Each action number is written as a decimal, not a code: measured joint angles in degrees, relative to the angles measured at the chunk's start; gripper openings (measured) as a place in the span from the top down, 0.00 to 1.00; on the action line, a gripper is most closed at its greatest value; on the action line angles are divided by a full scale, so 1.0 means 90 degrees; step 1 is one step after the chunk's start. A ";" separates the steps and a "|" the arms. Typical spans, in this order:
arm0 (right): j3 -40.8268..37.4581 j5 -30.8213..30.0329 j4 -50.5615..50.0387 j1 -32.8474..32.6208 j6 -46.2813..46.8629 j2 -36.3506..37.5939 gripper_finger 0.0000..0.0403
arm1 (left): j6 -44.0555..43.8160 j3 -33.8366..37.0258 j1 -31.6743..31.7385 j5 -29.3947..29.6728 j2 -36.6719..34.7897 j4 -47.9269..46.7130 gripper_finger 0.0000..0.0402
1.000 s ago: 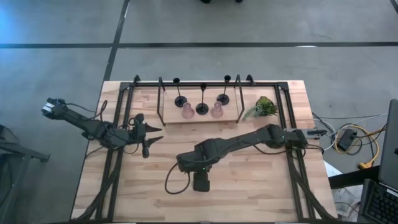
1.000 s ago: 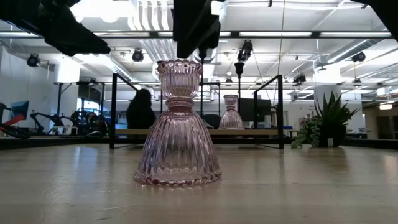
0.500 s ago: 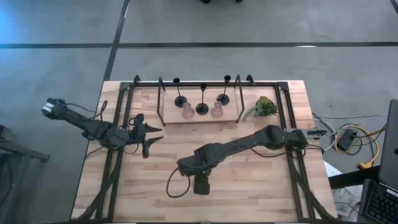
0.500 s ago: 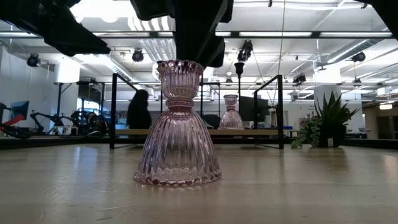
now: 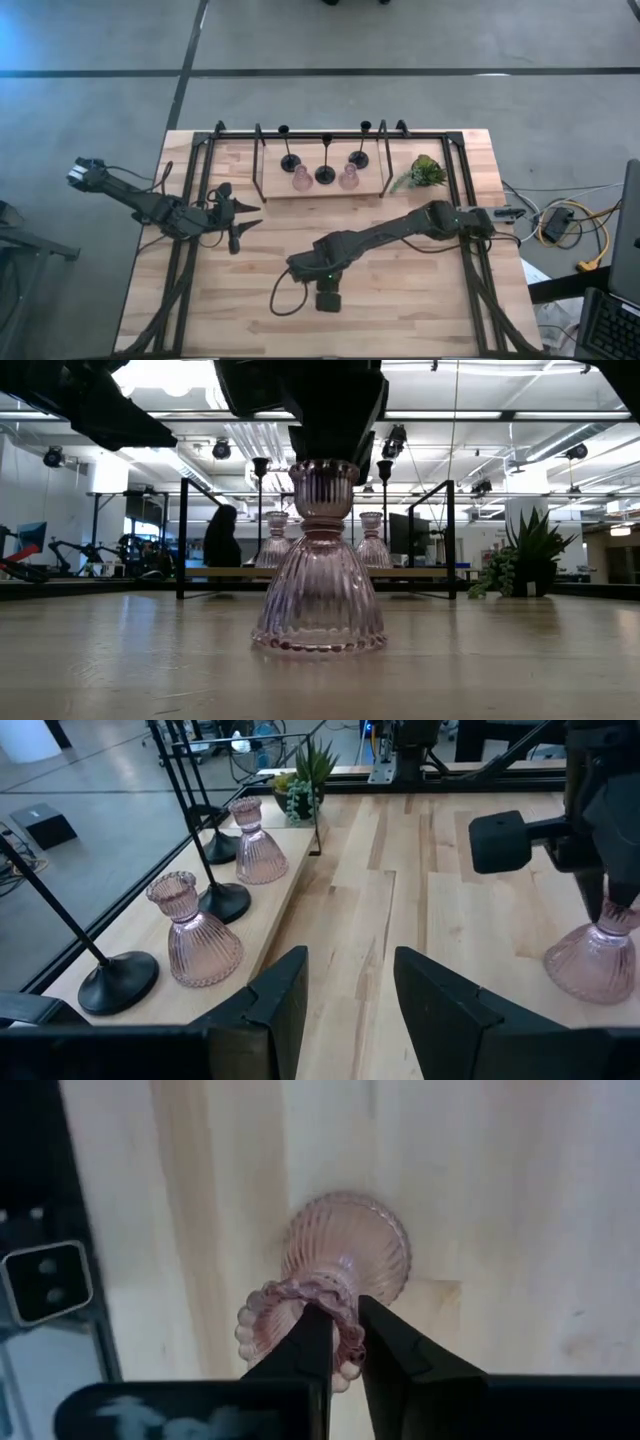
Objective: Pick & Place candle stick holders
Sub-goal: Put the pink candle holder on the shelf
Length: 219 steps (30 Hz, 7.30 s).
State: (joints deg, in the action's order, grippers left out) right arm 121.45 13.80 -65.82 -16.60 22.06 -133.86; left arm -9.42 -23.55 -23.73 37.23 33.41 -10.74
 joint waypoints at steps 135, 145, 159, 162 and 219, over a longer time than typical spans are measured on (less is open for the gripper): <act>0.0528 -0.0198 0.0081 0.5548 -0.6645 0.1090 0.95 | -0.0023 0.0049 0.0001 0.0013 0.0094 -0.0098 0.62; 0.0486 -0.0202 0.0215 0.5498 -0.6784 0.1090 0.95 | -0.0023 0.0049 0.0002 0.0012 0.0094 -0.0098 0.62; 0.0430 -0.0204 0.0476 0.5538 -0.6647 0.1090 0.95 | -0.0023 0.0049 0.0002 0.0012 0.0095 -0.0098 0.62; 0.0383 -0.0201 0.0469 0.5554 -0.6636 0.1090 0.95 | -0.0023 0.0049 0.0002 0.0012 0.0096 -0.0098 0.62; 0.0187 -0.0536 0.0620 0.5603 -0.6755 0.1081 0.95 | -0.0023 0.0049 0.0000 0.0012 0.0096 -0.0098 0.62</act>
State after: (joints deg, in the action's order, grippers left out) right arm 123.13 8.97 -60.24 33.83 -38.74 -124.14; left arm -9.63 -23.11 -23.73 37.34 34.28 -11.62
